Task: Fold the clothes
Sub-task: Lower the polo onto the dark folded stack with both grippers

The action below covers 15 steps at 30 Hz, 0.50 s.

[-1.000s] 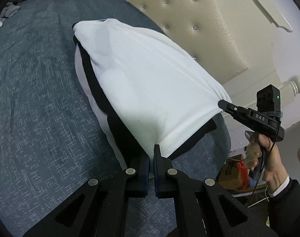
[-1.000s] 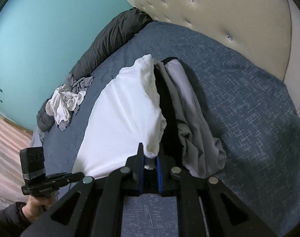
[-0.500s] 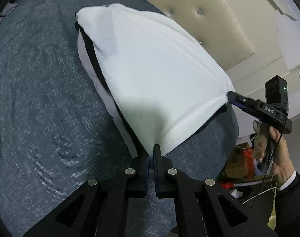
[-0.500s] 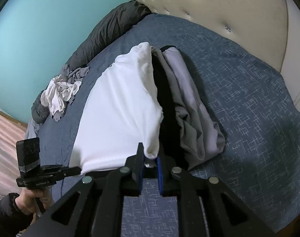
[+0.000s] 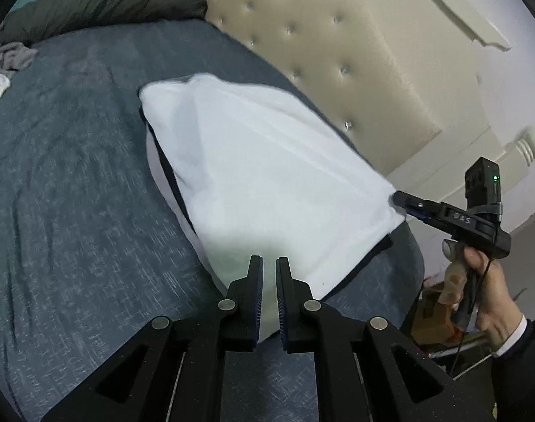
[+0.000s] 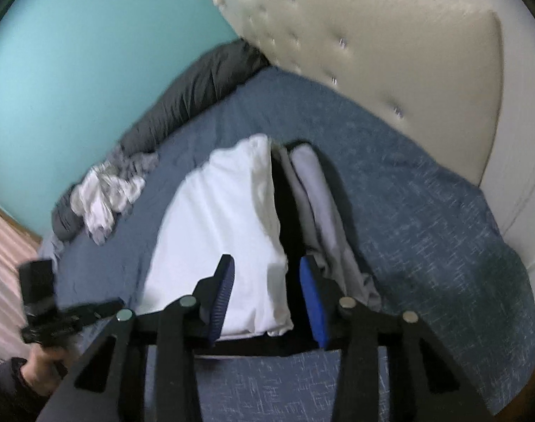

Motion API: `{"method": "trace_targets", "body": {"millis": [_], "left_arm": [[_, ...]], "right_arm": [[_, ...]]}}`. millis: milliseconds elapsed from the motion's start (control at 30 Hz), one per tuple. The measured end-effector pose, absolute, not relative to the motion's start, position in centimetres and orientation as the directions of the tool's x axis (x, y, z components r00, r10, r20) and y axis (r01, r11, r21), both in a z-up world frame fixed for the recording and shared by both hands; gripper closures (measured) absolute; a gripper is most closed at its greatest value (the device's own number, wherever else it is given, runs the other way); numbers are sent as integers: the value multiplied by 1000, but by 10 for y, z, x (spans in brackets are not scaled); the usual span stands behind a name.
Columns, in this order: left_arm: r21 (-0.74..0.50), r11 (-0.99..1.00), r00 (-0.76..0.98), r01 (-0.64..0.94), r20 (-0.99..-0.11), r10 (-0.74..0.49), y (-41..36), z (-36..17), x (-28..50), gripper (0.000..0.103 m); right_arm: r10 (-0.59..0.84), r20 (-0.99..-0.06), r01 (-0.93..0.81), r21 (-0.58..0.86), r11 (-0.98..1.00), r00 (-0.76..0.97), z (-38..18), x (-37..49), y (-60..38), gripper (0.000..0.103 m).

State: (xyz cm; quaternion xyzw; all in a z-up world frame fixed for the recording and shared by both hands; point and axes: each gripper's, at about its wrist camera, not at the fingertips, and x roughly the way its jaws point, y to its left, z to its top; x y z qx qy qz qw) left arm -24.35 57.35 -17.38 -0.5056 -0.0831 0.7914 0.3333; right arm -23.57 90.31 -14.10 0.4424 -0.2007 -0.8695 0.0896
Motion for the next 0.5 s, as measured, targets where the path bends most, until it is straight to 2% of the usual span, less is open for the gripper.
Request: {"method": "trace_targets", "body": {"millis": [67, 133, 200, 500], "left_arm": [[-448, -773, -248, -449, -769, 590, 582, -187, -243, 95], [-431, -777, -226, -459, -789, 572, 586, -197, -242, 95], [-428, -780, -211, -457, -799, 562, 588, -208, -241, 95], [-437, -777, -207, -452, -797, 568, 583, -214, -239, 94]], "right_arm": [[-329, -750, -41, 428, -903, -573, -152, -236, 902, 70], [-327, -755, -62, 436, -898, -569, -163, -233, 903, 90], [-344, -744, -72, 463, -883, -574, -170, -230, 906, 96], [-281, -765, -140, 433, -891, -579, -177, -230, 921, 99]]}}
